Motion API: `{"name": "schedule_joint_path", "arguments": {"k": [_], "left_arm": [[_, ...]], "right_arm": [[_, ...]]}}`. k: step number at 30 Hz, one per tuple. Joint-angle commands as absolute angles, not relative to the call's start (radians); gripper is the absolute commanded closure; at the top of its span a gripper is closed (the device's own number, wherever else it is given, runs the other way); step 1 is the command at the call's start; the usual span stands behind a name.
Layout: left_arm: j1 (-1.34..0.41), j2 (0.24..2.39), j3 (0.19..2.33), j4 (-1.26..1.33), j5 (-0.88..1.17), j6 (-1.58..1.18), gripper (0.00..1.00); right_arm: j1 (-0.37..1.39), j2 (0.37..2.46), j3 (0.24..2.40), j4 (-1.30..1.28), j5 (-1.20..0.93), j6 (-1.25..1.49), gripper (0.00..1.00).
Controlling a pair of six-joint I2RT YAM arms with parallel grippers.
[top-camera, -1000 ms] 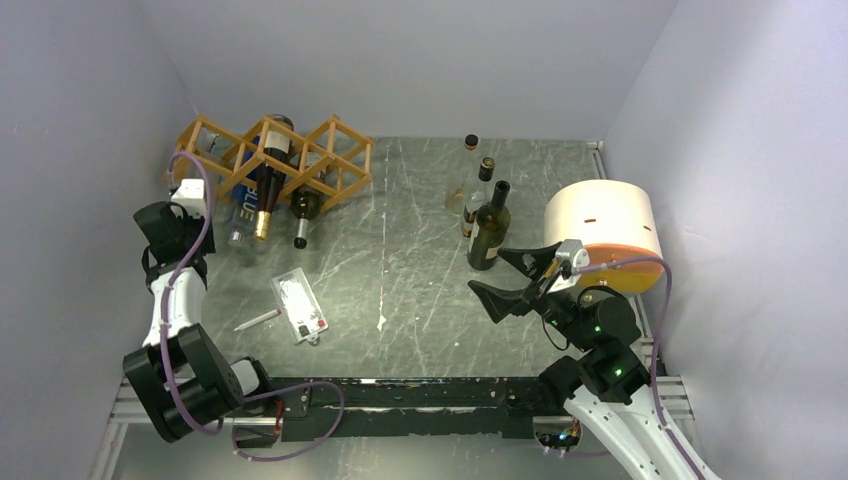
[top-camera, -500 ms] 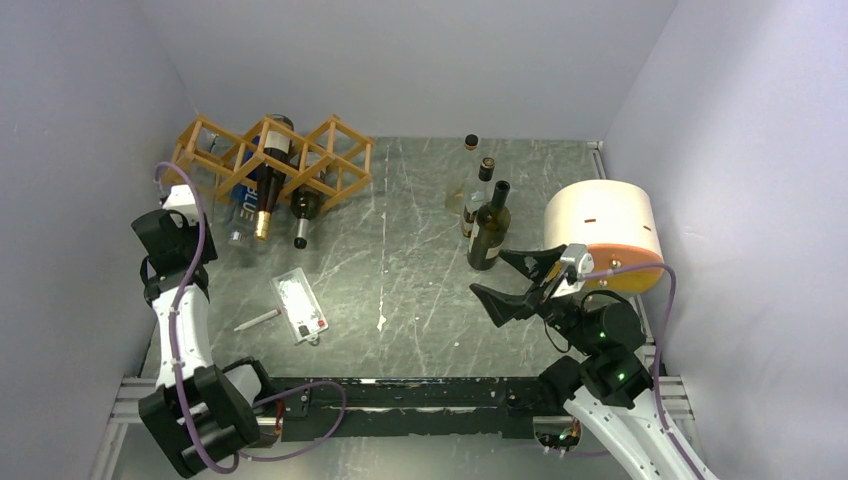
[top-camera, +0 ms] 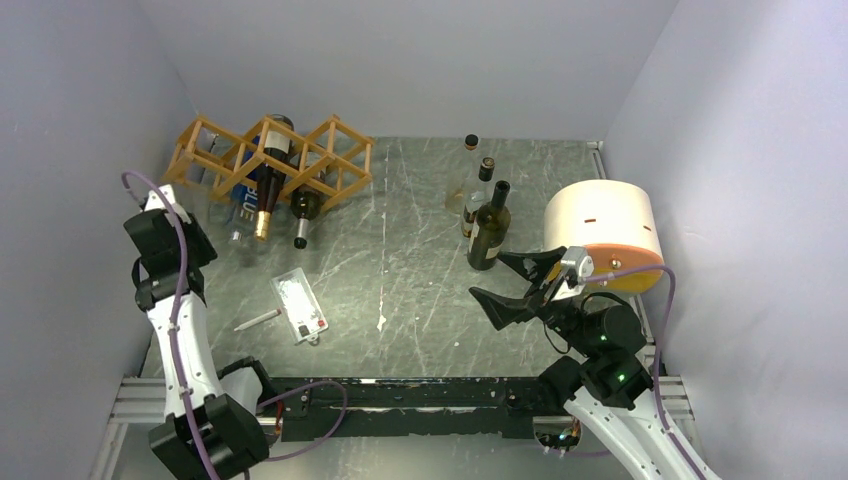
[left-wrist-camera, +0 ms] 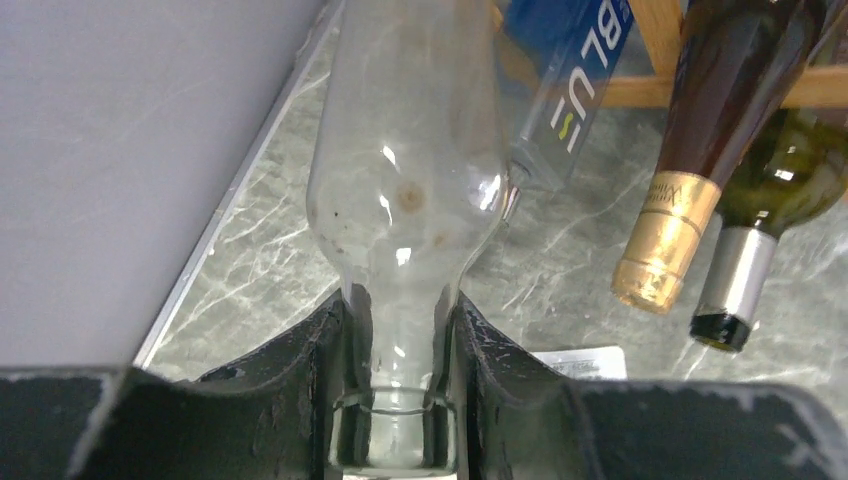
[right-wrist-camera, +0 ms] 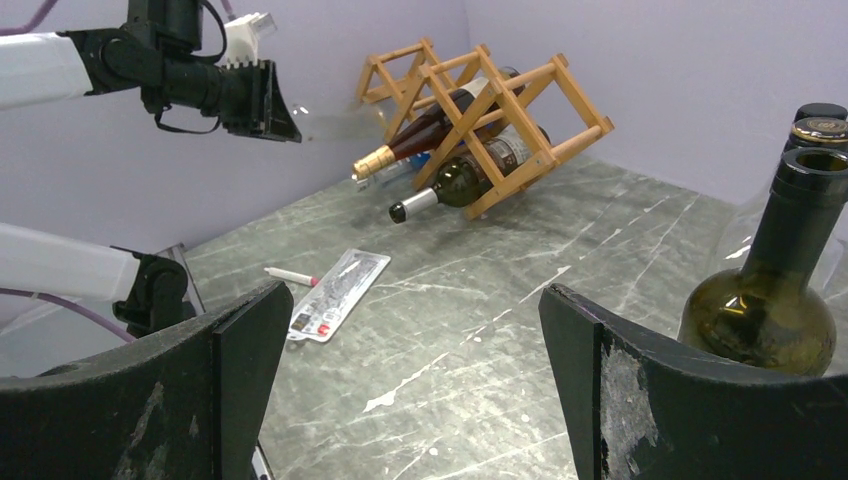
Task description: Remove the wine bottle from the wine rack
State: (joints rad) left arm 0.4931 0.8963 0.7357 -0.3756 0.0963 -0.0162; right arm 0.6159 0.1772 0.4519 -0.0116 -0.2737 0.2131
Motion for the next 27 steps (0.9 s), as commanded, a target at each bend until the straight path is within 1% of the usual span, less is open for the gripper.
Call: {"name": "schedule_joint_path", "arguments": {"k": [1, 7, 12, 18, 23, 27], "left_arm": [[0.502, 0.853, 0.833, -0.447, 0.039, -0.175, 0.93], [0.503, 0.813, 0.823, -0.532, 0.035, -0.343, 0.93], [0.501, 0.825, 0.837, -0.612, 0.044, -0.406, 0.93], [0.498, 0.821, 0.953, -0.781, -0.104, -0.509, 0.93], [0.498, 0.826, 1.057, -0.857, -0.112, -0.61, 0.93], [0.498, 0.833, 1.129, -0.891, -0.082, -0.625, 0.93]], "right_arm": [[0.625, 0.168, 0.443, 0.011, -0.271, 0.218, 0.0], [0.628, 0.18, 0.444, 0.006, -0.271, 0.219, 0.0], [0.635, 0.194, 0.449, 0.0, -0.269, 0.216, 0.0], [0.637, 0.217, 0.457, -0.007, -0.264, 0.213, 0.0], [0.638, 0.243, 0.472, -0.023, -0.263, 0.209, 0.0], [0.637, 0.272, 0.484, -0.026, -0.223, 0.236, 0.0]]}}
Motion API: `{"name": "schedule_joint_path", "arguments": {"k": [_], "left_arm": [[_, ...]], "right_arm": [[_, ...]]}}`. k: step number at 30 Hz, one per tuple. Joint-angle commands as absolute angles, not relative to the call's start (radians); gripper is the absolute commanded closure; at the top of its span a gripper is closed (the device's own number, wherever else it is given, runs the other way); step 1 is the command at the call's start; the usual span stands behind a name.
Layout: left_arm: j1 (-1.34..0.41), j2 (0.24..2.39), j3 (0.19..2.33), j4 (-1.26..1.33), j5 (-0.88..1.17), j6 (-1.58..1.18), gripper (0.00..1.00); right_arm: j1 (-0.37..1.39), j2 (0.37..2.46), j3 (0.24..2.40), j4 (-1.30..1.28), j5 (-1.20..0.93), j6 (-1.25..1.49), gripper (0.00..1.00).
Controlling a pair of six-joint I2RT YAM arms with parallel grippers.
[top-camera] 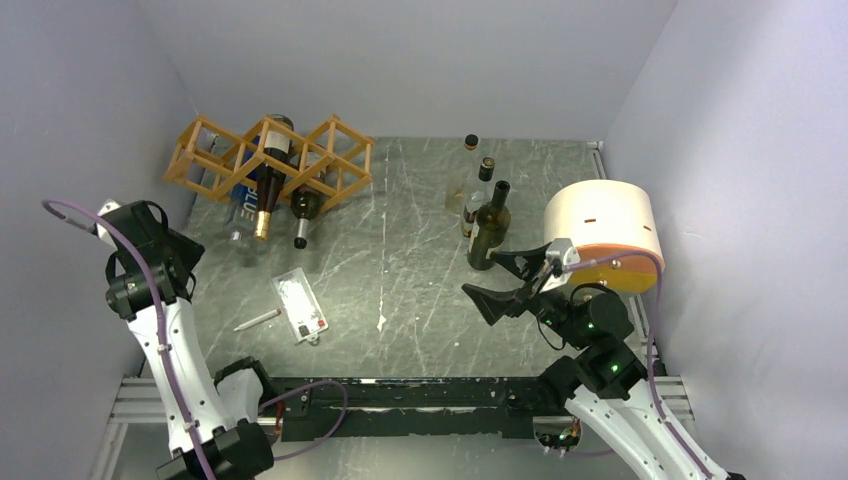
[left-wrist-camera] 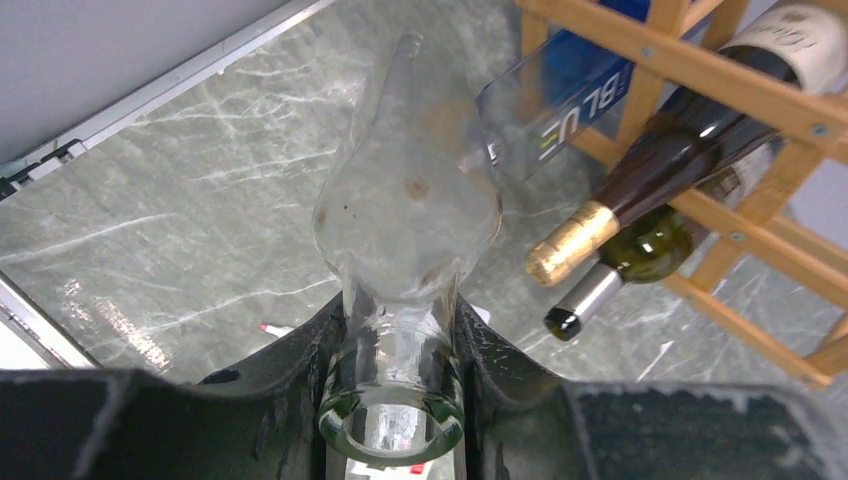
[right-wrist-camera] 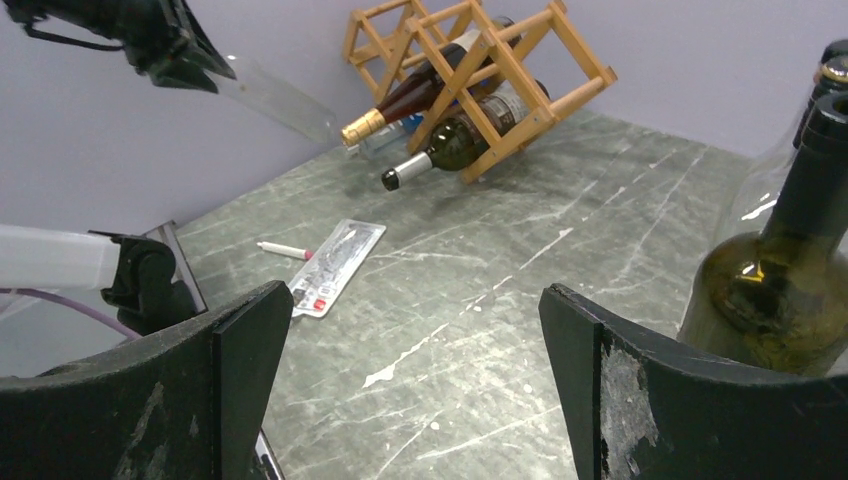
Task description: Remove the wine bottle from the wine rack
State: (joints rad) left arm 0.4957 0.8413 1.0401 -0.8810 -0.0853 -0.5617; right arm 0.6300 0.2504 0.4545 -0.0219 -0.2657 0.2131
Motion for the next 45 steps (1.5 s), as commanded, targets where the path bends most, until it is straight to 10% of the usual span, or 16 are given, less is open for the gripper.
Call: {"name": "schedule_joint_path", "arguments": {"k": [1, 24, 45], "left_arm": [[0.498, 0.839, 1.151, -0.899, -0.063, -0.617, 0.93], [0.06, 0.983, 1.558, -0.911, 0.11, -0.224, 0.93], [-0.607, 1.216, 1.392, -0.933, 0.074, -0.2, 0.93]], "right_arm": [[0.638, 0.286, 0.487, -0.025, -0.217, 0.248, 0.0], [0.637, 0.441, 0.624, -0.132, -0.175, 0.282, 0.0], [0.652, 0.774, 0.812, -0.191, -0.337, 0.173, 0.0]]}}
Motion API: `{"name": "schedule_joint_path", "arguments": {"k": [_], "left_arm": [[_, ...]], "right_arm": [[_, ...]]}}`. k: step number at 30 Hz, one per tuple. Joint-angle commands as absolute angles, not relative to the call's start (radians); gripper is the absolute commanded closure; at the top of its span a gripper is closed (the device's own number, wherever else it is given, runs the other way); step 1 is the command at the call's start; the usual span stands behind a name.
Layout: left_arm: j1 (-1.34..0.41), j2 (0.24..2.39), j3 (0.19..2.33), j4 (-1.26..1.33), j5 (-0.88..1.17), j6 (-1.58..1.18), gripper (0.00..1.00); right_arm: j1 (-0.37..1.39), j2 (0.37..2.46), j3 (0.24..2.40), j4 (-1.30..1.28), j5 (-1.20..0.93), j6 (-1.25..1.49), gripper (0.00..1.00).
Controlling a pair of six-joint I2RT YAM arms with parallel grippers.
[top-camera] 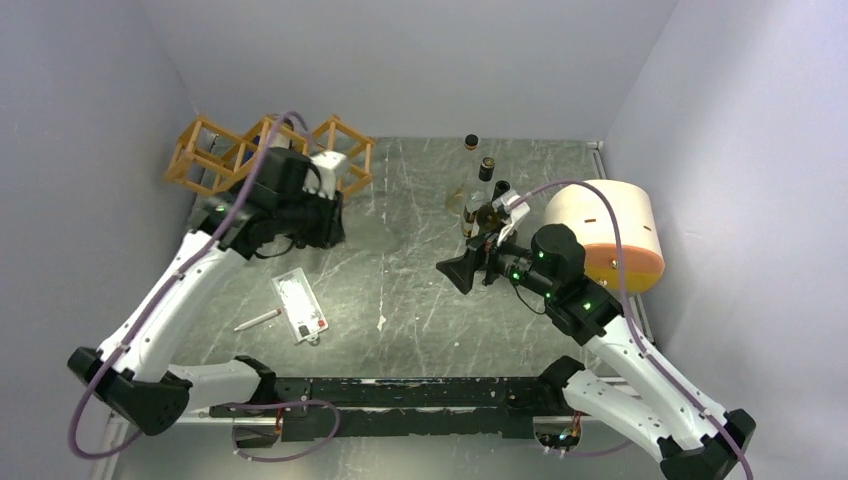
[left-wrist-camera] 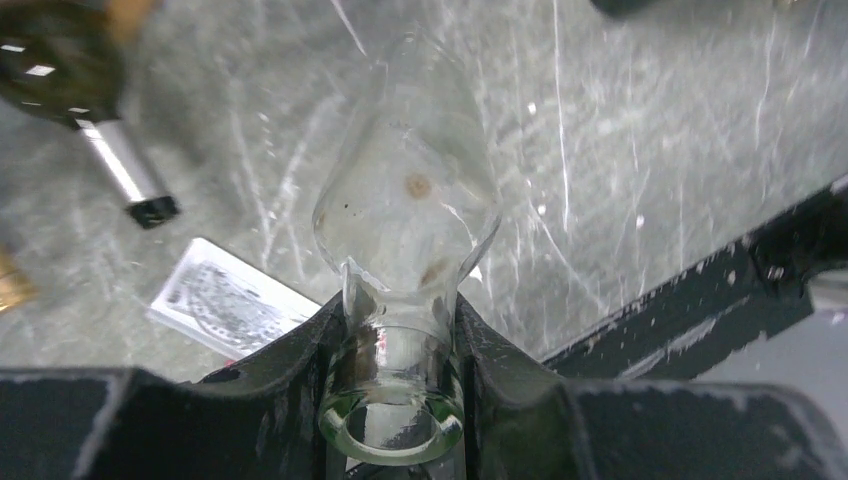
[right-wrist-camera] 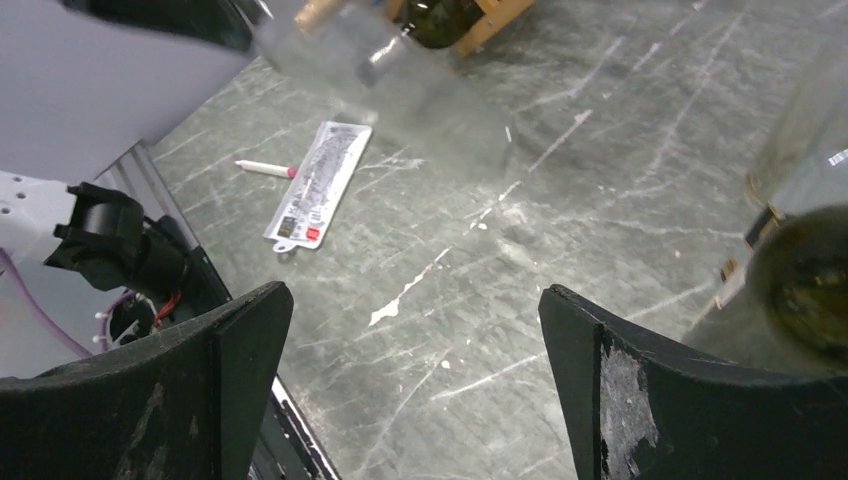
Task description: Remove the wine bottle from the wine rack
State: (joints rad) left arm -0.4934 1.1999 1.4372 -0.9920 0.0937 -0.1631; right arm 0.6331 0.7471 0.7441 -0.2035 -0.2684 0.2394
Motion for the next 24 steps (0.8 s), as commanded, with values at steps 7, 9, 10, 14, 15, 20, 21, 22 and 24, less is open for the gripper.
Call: {"name": "schedule_joint_path", "arguments": {"k": [7, 9, 10, 14, 15, 20, 21, 22, 24], "left_arm": [[-0.91, 1.278, 1.289, -0.94, -0.015, -0.246, 0.93], [-0.95, 1.292, 1.274, -0.95, -0.025, -0.249, 0.93], [-0.958, 1.296, 1.267, -0.953, -0.023, -0.251, 0.93], [-0.963, 1.249, 1.229, -0.919, 0.01, -0.252, 0.93], [-0.963, 1.231, 1.222, -0.909, 0.02, -0.251, 0.93], [-0.963, 1.178, 1.198, -0.871, 0.056, -0.239, 0.93], [-0.963, 1.176, 1.198, -0.874, 0.066, -0.233, 0.93], [-0.963, 1.177, 1.199, -0.881, 0.076, -0.227, 0.93], [-0.963, 1.18, 1.197, -0.884, 0.089, -0.222, 0.93]], "right_arm": [[0.772, 0.921, 0.902, -0.156, -0.383, 0.015, 0.0], [0.863, 0.953, 0.898, -0.135, -0.348, -0.085, 0.0], [0.891, 0.965, 0.89, -0.122, -0.344, -0.124, 0.0], [0.914, 0.997, 0.856, -0.076, -0.408, -0.188, 0.0], [0.916, 0.997, 0.84, -0.057, -0.427, -0.195, 0.0], [0.92, 0.994, 0.747, 0.024, -0.472, -0.212, 0.01], [0.923, 0.996, 0.733, 0.04, -0.465, -0.217, 0.01], [0.926, 1.002, 0.723, 0.052, -0.459, -0.227, 0.01], [0.935, 1.02, 0.708, 0.081, -0.443, -0.247, 0.02]]}}
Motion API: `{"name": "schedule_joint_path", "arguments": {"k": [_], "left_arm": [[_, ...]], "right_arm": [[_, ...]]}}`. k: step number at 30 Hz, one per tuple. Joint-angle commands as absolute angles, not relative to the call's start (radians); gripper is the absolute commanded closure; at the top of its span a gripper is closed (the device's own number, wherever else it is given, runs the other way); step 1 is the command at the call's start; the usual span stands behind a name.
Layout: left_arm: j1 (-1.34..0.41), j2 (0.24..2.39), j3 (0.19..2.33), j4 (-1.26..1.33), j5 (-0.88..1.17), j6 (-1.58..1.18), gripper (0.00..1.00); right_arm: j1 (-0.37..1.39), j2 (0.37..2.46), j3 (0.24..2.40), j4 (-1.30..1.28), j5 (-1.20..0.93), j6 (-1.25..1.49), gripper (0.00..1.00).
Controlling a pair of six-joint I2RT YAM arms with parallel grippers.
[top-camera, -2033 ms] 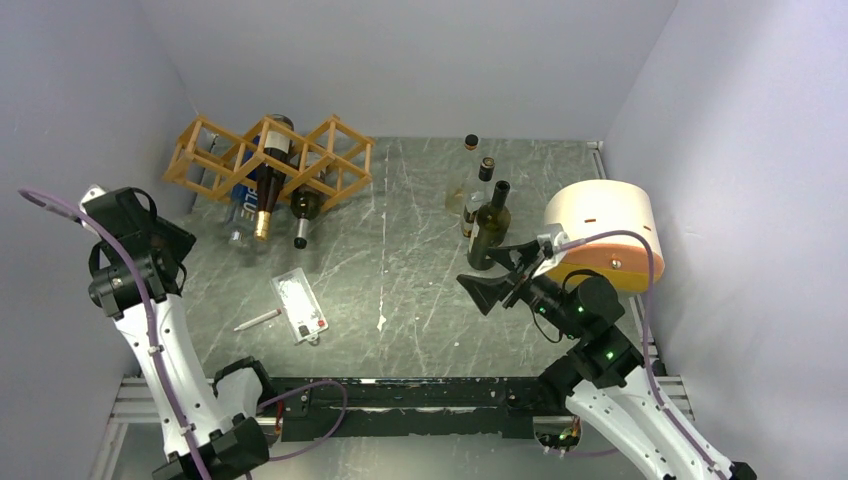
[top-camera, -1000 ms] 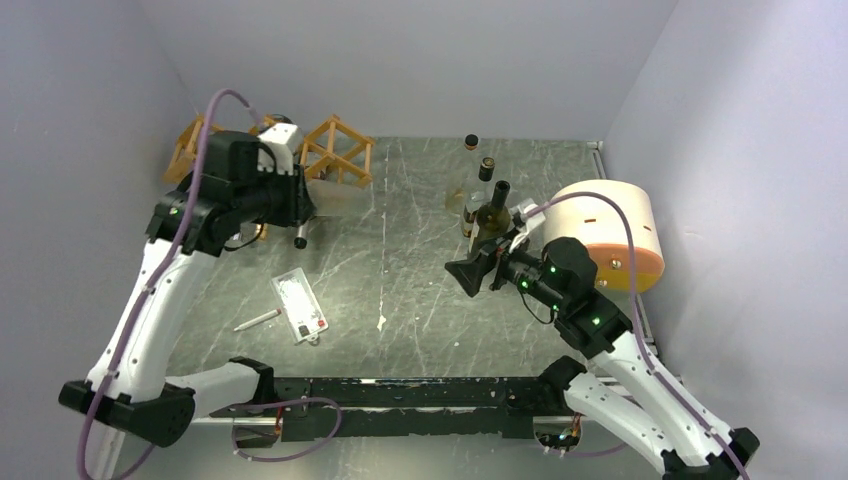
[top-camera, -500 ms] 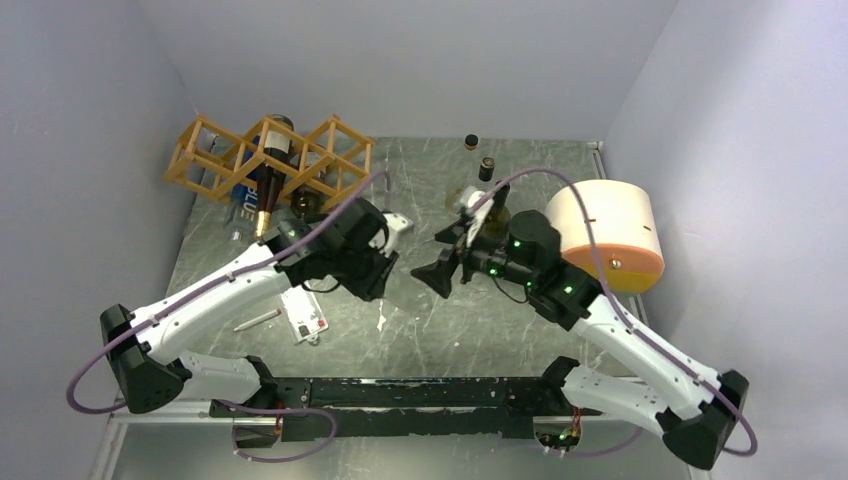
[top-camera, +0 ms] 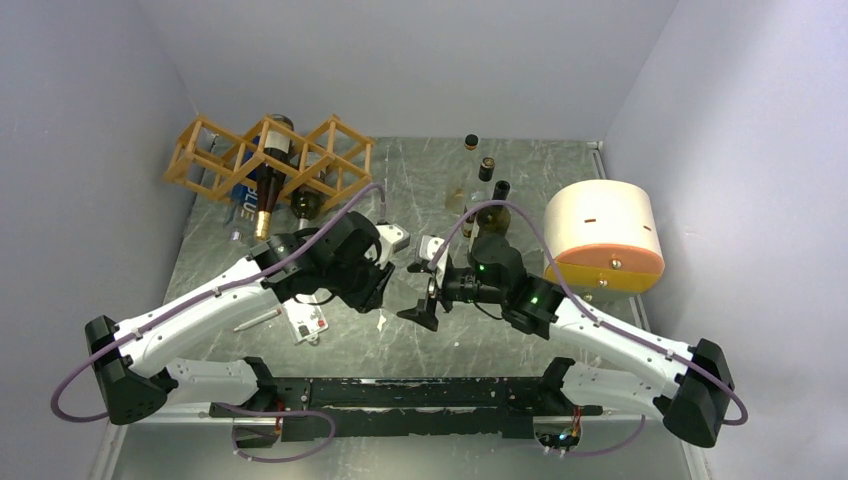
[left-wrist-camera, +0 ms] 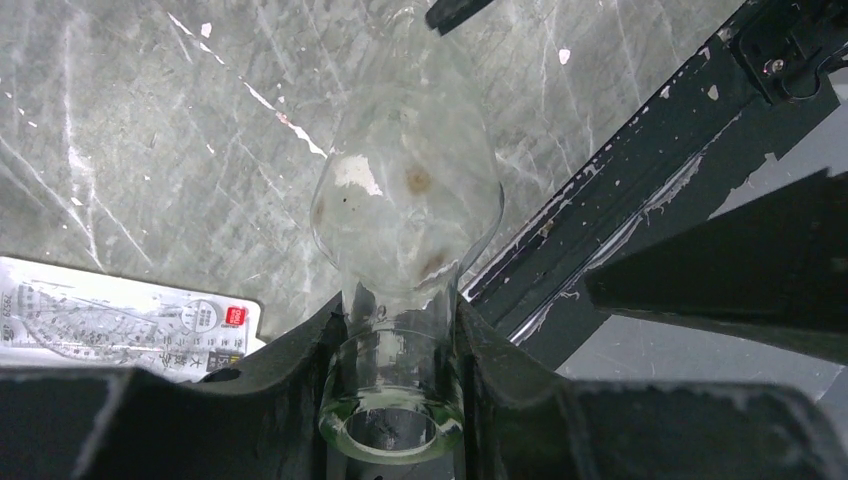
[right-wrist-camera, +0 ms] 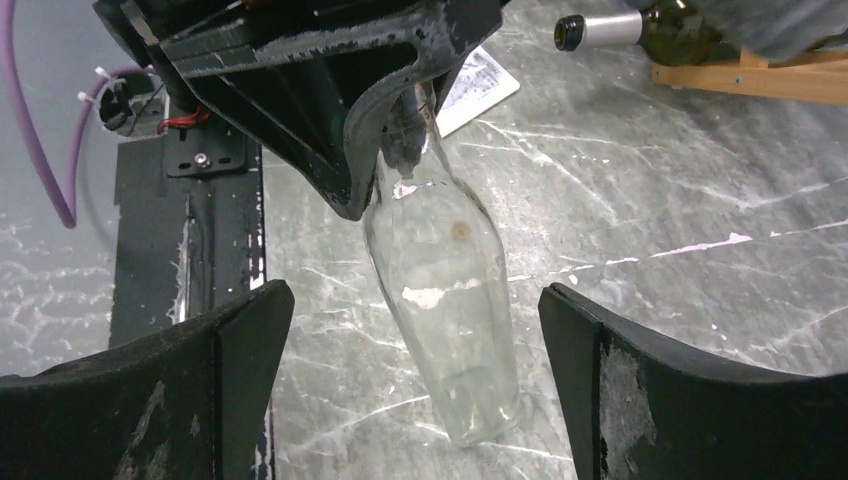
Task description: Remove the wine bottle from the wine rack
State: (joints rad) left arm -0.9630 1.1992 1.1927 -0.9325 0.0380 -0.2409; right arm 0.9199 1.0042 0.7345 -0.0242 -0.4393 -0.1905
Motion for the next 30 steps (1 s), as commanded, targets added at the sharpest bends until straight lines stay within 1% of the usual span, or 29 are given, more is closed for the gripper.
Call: {"name": "schedule_joint_path", "arguments": {"k": [1, 7, 12, 22, 26, 28, 30], "left_arm": [[-0.963, 1.18, 1.194, -0.883, 0.092, -0.219, 0.93], [-0.963, 1.176, 1.186, -0.88, 0.122, -0.21, 0.93], [-0.964, 1.159, 1.176, -0.886, 0.127, -0.202, 0.93], [-0.963, 1.136, 1.165, -0.874, 0.15, -0.182, 0.8], [-0.963, 1.128, 1.17, -0.878, 0.129, -0.187, 0.77], [-0.963, 1.124, 1.174, -0.879, 0.123, -0.194, 0.71], [-0.963, 1.115, 1.177, -0.875, 0.122, -0.201, 0.62]], "right_arm": [[0.936, 1.024, 0.704, 0.092, -0.441, -0.257, 0.02], [0.95, 1.099, 0.674, 0.203, -0.452, -0.297, 0.03], [0.957, 1.162, 0.683, 0.24, -0.48, -0.31, 0.06], [0.978, 1.223, 0.707, 0.23, -0.515, -0.306, 0.14], [0.983, 1.235, 0.707, 0.238, -0.518, -0.294, 0.23], [0.984, 1.236, 0.702, 0.25, -0.518, -0.289, 0.29], [0.985, 1.226, 0.69, 0.268, -0.504, -0.282, 0.37]]}}
